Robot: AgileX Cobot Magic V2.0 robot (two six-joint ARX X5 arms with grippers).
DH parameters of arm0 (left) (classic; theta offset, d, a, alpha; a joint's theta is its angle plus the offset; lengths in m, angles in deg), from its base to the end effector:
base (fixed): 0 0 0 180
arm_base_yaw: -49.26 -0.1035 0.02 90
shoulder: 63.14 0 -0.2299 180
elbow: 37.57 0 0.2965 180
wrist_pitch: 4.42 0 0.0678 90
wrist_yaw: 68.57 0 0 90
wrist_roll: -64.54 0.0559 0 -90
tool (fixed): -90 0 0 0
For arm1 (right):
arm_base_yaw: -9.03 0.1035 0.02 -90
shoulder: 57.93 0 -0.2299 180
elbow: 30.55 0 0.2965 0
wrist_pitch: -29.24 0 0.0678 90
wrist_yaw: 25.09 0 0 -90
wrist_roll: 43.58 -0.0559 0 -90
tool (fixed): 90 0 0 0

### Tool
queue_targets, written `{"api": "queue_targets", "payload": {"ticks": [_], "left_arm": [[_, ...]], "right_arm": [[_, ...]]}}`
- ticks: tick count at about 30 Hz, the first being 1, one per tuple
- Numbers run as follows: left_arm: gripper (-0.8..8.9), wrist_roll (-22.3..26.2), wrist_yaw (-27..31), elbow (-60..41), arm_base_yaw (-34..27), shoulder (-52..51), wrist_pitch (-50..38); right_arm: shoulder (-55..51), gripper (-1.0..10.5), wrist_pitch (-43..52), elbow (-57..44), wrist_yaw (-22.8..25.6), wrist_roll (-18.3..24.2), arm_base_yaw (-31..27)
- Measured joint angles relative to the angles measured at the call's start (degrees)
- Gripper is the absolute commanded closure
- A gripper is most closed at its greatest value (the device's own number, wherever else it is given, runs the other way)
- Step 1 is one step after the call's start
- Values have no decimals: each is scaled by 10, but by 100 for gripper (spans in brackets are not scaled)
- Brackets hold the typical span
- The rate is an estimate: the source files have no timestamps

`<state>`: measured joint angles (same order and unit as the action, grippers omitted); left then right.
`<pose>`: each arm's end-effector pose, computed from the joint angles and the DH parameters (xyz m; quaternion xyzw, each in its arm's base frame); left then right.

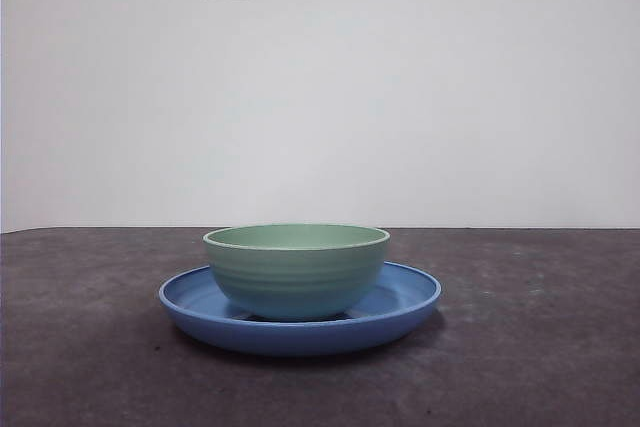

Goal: Place the green bowl on the blue plate

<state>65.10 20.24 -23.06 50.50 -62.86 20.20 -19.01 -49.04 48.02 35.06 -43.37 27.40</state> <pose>0.1991 -0.0055 0.1552 0.0049 0.0904 -0.0216 0.9957 0.1433 0.0769 0.3645 0.0315 0.3284 0.3861 0.8614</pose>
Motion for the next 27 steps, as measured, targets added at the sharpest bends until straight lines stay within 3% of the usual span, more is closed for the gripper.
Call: {"api": "queue_targets", "payload": {"ticks": [8, 14, 18, 23, 27], "left_arm": [[790, 0, 0, 0, 0, 0, 0], [790, 0, 0, 0, 0, 0, 0], [790, 0, 0, 0, 0, 0, 0], [790, 0, 0, 0, 0, 0, 0], [790, 0, 0, 0, 0, 0, 0]], "right_arm": [[-7, 931, 0, 0, -2, 0, -14], [-97, 931, 61, -60, 5, 39, -119], [-184, 931, 203, -175, 63, 74, -162], [-268, 931, 391, -347, 91, 86, -172], [-335, 931, 510, -454, 183, 88, -179]]}}
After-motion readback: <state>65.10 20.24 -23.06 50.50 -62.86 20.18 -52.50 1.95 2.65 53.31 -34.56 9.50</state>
